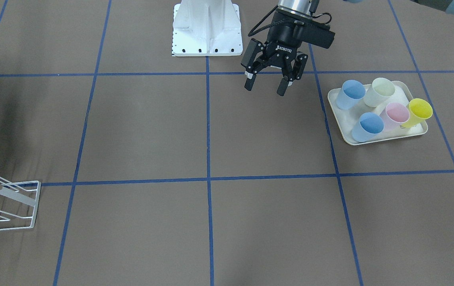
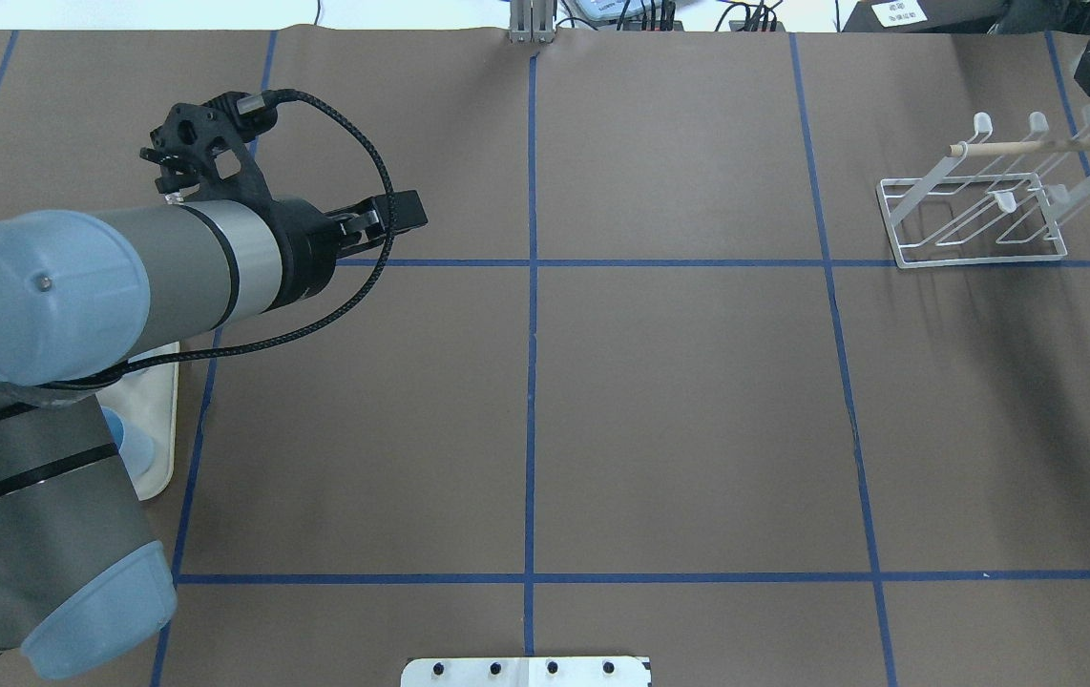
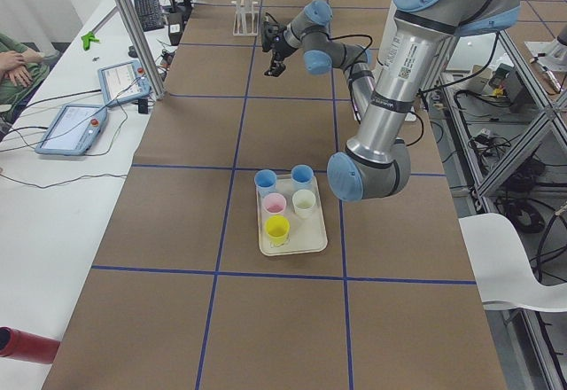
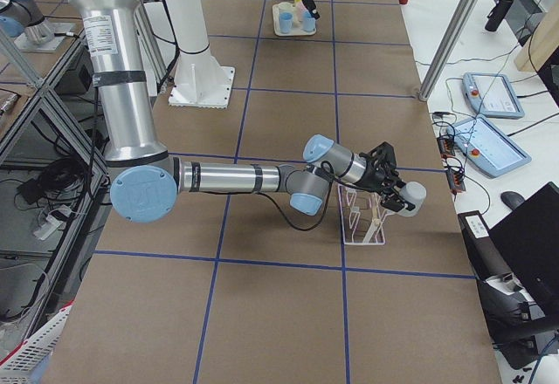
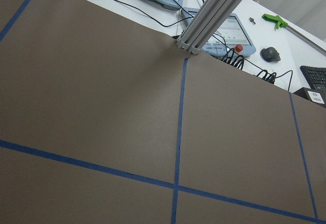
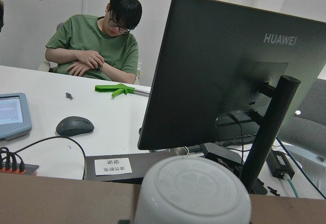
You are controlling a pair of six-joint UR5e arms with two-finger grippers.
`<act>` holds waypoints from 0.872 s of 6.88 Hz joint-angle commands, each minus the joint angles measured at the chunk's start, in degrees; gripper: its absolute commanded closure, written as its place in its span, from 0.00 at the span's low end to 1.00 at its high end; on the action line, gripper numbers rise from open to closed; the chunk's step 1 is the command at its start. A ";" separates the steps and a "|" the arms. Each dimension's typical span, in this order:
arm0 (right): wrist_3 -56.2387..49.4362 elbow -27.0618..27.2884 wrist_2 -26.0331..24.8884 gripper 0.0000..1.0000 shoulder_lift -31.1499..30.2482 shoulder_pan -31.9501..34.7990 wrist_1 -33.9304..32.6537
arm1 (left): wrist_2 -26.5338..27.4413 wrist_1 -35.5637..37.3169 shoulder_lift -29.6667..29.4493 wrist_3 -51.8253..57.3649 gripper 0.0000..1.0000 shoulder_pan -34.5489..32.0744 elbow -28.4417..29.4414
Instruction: Transfer IKEA cup to right arm and place on rack
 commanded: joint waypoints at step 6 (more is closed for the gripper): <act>0.57 -1.01 0.10 1.00 -0.65 -1.62 0.13 | -0.03 0.00 0.00 0.00 0.01 0.09 0.20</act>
